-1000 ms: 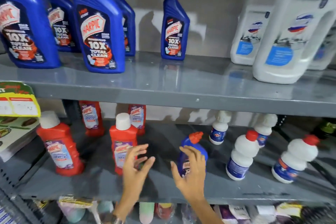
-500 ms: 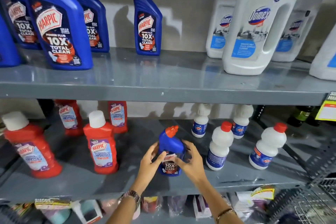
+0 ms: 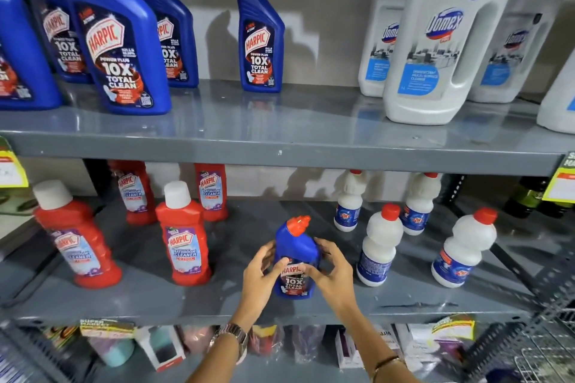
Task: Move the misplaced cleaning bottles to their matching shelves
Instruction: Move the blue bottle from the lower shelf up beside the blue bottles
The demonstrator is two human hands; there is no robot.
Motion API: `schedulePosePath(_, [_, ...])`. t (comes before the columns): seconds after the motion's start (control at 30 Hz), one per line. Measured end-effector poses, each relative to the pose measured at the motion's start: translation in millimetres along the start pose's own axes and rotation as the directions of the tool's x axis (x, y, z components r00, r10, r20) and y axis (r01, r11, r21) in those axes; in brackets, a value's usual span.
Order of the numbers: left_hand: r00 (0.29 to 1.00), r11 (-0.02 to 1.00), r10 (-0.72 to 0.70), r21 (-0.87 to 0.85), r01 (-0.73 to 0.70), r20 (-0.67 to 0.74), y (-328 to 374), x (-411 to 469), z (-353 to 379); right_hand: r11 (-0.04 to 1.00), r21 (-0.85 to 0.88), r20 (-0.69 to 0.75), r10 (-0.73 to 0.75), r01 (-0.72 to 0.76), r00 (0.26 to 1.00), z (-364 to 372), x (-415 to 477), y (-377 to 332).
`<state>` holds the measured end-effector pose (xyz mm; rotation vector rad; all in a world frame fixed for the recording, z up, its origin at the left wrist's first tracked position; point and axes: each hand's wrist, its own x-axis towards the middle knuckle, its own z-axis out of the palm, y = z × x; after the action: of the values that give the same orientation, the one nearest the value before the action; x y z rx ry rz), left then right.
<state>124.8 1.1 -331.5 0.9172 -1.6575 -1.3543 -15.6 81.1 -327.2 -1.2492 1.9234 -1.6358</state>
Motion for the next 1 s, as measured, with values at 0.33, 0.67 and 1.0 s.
schedulePosePath(0.33, [0.975,0.979,0.201,-0.011,-0.203,-0.089,61.7,-54.5,-28.9,0.978,0.103,-0.054,-0.176,0.181,0.983,-17.3,-43.2,-72.7])
schedulePosePath(0.67, [0.858,0.872,0.485,0.015,-0.490,-0.169,226.9,-63.5,-90.0,0.871,0.183,-0.129,-0.438,0.455,0.890,-32.8,-23.3,-239.2])
schedulePosePath(1.0, [0.882,0.890,0.453,0.014,-0.455,-0.130,360.4,10.9,-116.9,0.880,0.149,-0.111,-0.438,0.450,0.892,-45.7,87.5,-359.8])
